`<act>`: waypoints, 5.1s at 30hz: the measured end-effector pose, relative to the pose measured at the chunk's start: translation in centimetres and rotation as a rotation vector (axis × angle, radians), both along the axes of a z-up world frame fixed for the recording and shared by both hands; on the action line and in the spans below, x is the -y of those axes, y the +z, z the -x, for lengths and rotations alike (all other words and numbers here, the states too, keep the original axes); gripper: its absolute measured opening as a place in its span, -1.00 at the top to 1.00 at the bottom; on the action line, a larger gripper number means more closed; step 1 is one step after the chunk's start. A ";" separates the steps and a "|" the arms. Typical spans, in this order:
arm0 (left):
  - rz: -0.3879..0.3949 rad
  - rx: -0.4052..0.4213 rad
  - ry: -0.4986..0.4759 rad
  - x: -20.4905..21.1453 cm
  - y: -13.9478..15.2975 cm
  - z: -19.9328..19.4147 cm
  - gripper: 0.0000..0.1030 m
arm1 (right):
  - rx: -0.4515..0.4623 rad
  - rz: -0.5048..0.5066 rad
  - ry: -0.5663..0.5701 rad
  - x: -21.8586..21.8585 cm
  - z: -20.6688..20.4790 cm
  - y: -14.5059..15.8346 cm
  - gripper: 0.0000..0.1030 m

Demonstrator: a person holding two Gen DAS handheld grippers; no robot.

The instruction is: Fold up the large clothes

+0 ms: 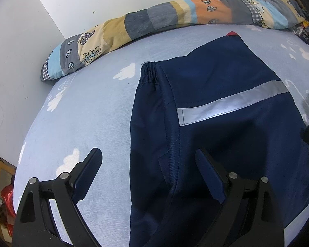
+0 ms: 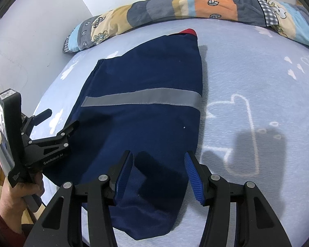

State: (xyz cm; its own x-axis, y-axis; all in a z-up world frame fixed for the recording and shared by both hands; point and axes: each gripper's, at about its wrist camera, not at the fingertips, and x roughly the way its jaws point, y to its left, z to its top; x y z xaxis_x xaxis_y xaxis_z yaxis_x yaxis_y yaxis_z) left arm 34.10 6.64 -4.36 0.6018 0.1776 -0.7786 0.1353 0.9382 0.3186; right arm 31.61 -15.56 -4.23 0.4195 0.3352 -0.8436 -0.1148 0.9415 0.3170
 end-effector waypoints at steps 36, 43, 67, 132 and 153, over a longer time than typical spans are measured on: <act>0.951 -0.441 0.061 -6.4 -4.5 -1.0 0.14 | -0.034 -0.337 0.043 0.4 -7.3 -4.0 0.20; 0.922 -0.346 0.008 -4.3 -0.6 0.2 0.37 | 0.105 -0.229 0.085 -0.9 -5.2 1.3 0.33; 0.966 -0.392 -0.181 6.8 2.6 4.2 0.37 | 0.143 -0.205 0.032 15.8 4.3 6.9 0.34; 0.330 -0.080 -0.315 12.9 4.3 14.3 -0.34 | 0.044 0.078 -0.126 9.2 12.1 7.3 0.13; 0.230 -0.112 -0.213 12.1 1.6 14.5 -0.51 | -0.032 0.275 -0.108 6.9 13.3 4.0 -0.18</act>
